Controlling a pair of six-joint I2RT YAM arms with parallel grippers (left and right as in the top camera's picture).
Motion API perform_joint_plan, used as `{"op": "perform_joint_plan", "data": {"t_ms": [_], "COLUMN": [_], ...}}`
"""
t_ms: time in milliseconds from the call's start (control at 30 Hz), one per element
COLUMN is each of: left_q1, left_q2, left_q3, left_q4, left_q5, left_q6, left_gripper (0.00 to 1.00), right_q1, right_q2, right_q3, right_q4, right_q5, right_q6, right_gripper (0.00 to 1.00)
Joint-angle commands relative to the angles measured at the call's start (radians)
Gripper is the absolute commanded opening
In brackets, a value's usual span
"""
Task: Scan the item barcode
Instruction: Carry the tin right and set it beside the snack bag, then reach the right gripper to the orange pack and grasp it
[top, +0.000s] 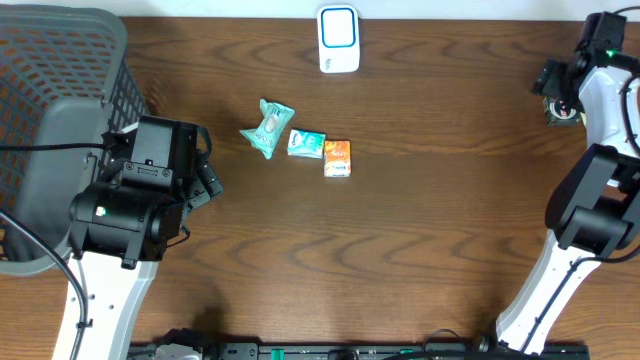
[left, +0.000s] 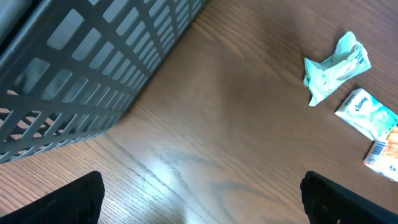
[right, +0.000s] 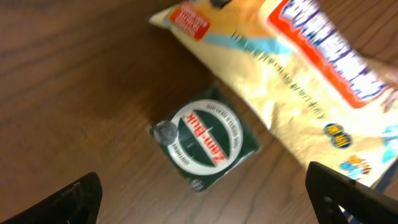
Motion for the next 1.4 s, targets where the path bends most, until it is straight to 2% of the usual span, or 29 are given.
{"op": "perform_joint_plan", "data": {"t_ms": [0,167,267,300,333,367,400,433,500,600,667,700,733,800,933,1000,1033,1100,1367], "left_q1": [0.005,0.005,0.005,0.005,0.005,0.005,0.005,0.005,0.005,0.005,0.005,0.005,0.005,0.005,0.005,0.005,0.005,0.005,0.005], "left_q2": [-0.001,-0.001,-0.001,-0.001,-0.001,-0.001,-0.001,-0.001,-0.001,-0.001,-0.002,-0.001,-0.001,-0.001,-0.001,-0.001,-0.001,-0.001,-0.001], "left_q3": [0.002,0.002,0.002,0.002,0.002,0.002,0.002,0.002,0.002,0.002,0.002,0.002,0.002,0.002,0.002,0.002,0.002,0.002,0.002], "left_q4": [-0.003,-0.003,-0.003,-0.003,-0.003,-0.003,-0.003,-0.003,-0.003,-0.003,-0.003,-0.003,-0.003,-0.003,-0.003,-0.003,-0.003,-0.003,-0.003], "left_q5": [-0.02,-0.02,-0.02,-0.02,-0.02,-0.02,-0.02,-0.02,-0.02,-0.02,-0.02,-0.02,-0.02,-0.02,-0.02,-0.02,-0.02,-0.02,-0.02], "left_q6": [-0.005,-0.005,-0.005,-0.005,-0.005,-0.005,-0.005,-0.005,-0.005,-0.005,-0.005,-0.005,-0.005,-0.005,-0.005,-0.005,-0.005,-0.005,-0.005], "left_gripper": [1.0,1.0,1.0,1.0,1.0,1.0,1.0,1.0,1.0,1.0,1.0,1.0,1.0,1.0,1.0,1.0,1.0,1.0,1.0], "right_q1": [0.018,0.053,0.089,0.111,0.121,0.153,0.182,0.205,0.27,0.368,0.44,0.476,0.508,0.581,0.663,0.683,0.69,0.687,0.678], "right_q2": [-0.011,-0.059,-0.084,-0.085,-0.085,-0.084,-0.083,-0.083,-0.083,-0.083,-0.083,-0.083,-0.083,-0.083,-0.082,-0.082,-0.082,-0.082,-0.082], "right_q3": [0.0,0.0,0.0,0.0,0.0,-0.001,-0.001,-0.001,-0.001,-0.018,-0.04,-0.057,-0.072,-0.12,-0.203,-0.236,-0.259,-0.289,-0.376], "right_q4": [-0.009,-0.031,-0.04,-0.05,-0.058,-0.091,-0.127,-0.158,-0.233,-0.294,-0.303,-0.294,-0.28,-0.212,-0.084,-0.045,-0.028,-0.027,0.006], "right_q5": [-0.094,-0.384,-0.698,-0.848,-0.891,-0.96,-0.959,-0.947,-0.906,-0.819,-0.754,-0.734,-0.729,-0.731,-0.729,-0.729,-0.729,-0.729,-0.733], "right_q6": [-0.005,-0.005,-0.005,-0.005,-0.005,-0.005,-0.005,-0.005,-0.006,-0.006,-0.005,-0.005,-0.005,-0.001,0.083,0.119,0.128,0.128,0.127], "right_gripper": [0.99,0.99,0.99,0.95,0.91,0.73,0.58,0.51,0.5,0.58,0.46,0.45,0.47,0.59,0.7,0.7,0.64,0.61,0.53]}}
